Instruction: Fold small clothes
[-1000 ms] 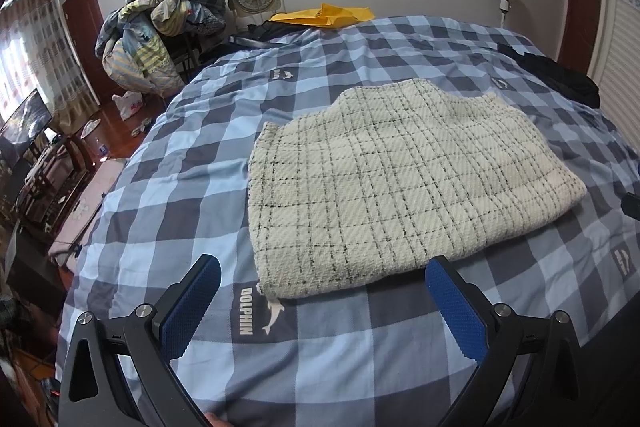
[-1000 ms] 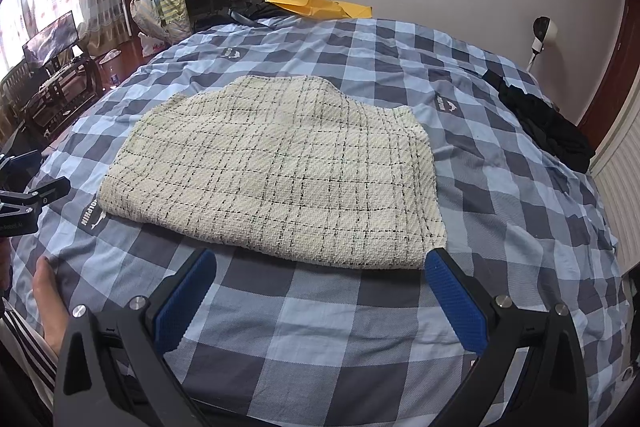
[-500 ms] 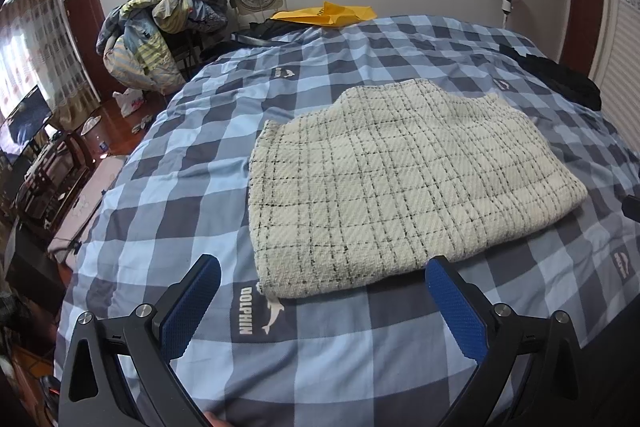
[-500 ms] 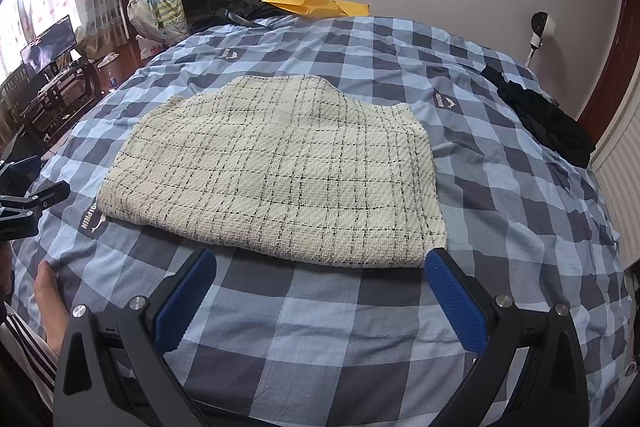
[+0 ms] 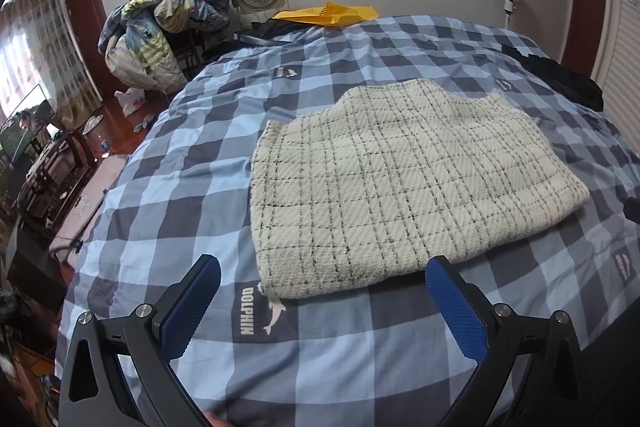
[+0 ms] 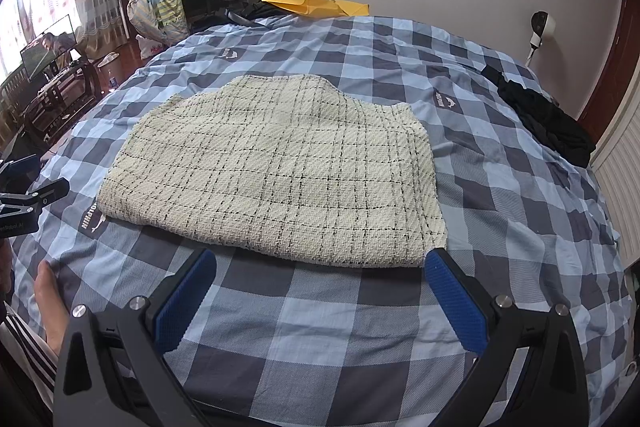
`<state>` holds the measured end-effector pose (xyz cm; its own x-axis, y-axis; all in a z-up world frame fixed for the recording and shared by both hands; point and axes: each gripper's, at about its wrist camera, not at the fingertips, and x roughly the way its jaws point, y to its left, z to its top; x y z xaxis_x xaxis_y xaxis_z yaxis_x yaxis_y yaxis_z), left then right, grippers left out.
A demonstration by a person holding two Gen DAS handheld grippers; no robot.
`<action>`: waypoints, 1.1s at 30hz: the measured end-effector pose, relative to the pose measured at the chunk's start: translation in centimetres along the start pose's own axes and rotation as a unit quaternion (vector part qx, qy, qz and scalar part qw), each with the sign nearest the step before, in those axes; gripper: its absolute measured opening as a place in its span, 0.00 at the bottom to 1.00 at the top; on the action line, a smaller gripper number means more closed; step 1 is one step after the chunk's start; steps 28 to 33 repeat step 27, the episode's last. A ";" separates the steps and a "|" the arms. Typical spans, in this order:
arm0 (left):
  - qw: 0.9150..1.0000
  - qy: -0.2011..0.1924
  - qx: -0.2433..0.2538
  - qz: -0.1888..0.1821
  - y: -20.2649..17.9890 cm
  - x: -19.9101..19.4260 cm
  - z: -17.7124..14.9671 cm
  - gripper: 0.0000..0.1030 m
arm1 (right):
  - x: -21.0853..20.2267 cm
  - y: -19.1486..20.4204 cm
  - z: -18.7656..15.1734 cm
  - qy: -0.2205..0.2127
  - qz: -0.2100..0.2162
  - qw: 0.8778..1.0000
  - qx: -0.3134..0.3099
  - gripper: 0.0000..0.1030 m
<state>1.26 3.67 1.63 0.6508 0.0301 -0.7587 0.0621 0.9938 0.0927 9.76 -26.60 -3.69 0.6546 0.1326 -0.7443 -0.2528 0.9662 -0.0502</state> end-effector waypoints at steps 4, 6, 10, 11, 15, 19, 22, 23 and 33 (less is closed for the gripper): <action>1.000 0.003 0.002 0.002 -0.1 0.1 0.0 1.00 | 0.0 0.0 0.0 0.000 0.000 1.000 0.000 0.99; 1.000 0.004 0.002 0.000 -0.1 0.2 0.0 1.00 | 0.0 0.0 0.0 0.000 0.000 1.000 0.000 0.99; 1.000 0.004 0.003 -0.003 -0.2 0.2 -0.1 1.00 | 0.0 -0.1 0.0 0.000 0.000 1.000 0.001 0.99; 1.000 0.000 0.004 -0.005 -0.3 0.1 -0.2 1.00 | 0.0 -0.1 0.0 0.000 0.000 1.000 0.001 0.99; 1.000 -0.021 0.010 -0.002 -0.6 -0.5 -0.2 1.00 | 0.0 -0.1 0.0 0.001 0.001 1.000 0.001 0.99; 1.000 -0.024 0.011 -0.009 -0.7 -0.6 0.0 1.00 | 0.0 -0.1 0.0 0.000 0.001 1.000 0.002 0.99; 1.000 -0.024 0.016 -0.012 -0.9 -0.6 -0.2 1.00 | 0.0 -0.1 0.0 0.001 0.001 1.000 0.002 0.99; 0.999 -0.027 0.016 -0.012 -1.0 -0.7 -0.2 1.00 | 0.0 -0.1 0.0 0.001 0.001 1.000 0.002 0.99; 1.000 -0.019 0.021 0.000 -1.4 -0.4 -0.1 1.00 | 0.0 0.2 0.0 0.002 0.001 1.000 0.003 0.99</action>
